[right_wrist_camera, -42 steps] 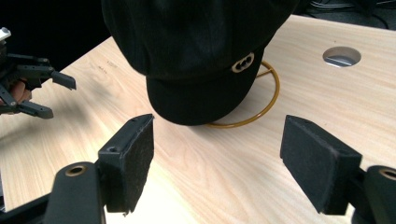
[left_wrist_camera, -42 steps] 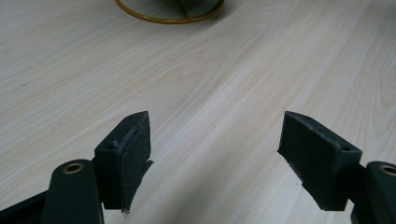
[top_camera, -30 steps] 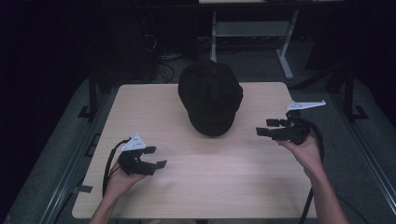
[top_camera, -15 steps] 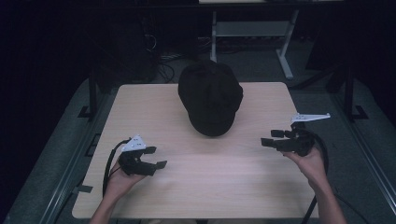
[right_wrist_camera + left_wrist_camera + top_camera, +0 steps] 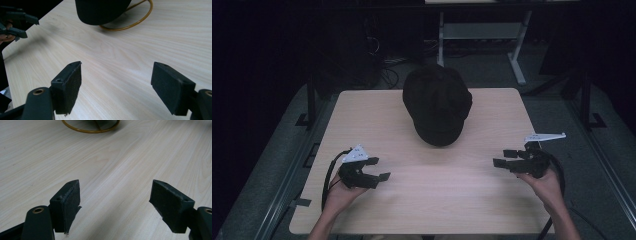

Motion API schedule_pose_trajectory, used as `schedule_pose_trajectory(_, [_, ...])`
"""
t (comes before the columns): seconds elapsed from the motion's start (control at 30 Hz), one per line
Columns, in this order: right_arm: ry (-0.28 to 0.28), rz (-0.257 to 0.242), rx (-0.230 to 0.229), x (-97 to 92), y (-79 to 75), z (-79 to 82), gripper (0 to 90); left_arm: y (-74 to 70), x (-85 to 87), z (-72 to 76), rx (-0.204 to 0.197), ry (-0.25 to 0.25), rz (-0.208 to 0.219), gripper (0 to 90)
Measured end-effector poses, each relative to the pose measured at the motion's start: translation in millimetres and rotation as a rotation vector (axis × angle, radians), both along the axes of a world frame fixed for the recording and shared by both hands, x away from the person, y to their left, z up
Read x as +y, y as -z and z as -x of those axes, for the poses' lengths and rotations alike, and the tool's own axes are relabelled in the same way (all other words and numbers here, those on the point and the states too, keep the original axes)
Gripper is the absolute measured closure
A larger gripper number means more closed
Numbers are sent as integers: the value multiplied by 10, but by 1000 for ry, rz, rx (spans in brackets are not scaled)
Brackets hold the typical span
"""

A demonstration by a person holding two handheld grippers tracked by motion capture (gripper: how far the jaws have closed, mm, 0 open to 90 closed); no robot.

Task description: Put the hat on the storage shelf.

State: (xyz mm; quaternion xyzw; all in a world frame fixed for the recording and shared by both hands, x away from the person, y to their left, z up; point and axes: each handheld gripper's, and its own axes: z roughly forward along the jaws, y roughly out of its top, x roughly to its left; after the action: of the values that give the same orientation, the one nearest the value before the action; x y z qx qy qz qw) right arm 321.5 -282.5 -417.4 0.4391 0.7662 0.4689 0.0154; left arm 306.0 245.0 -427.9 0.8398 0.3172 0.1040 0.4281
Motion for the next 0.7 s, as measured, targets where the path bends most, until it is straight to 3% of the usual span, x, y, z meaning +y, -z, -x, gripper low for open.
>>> schedule_pose_trajectory(0.7, [-17, 6, 31, 43, 155, 217, 230, 4, 34, 6, 5, -1, 3, 235])
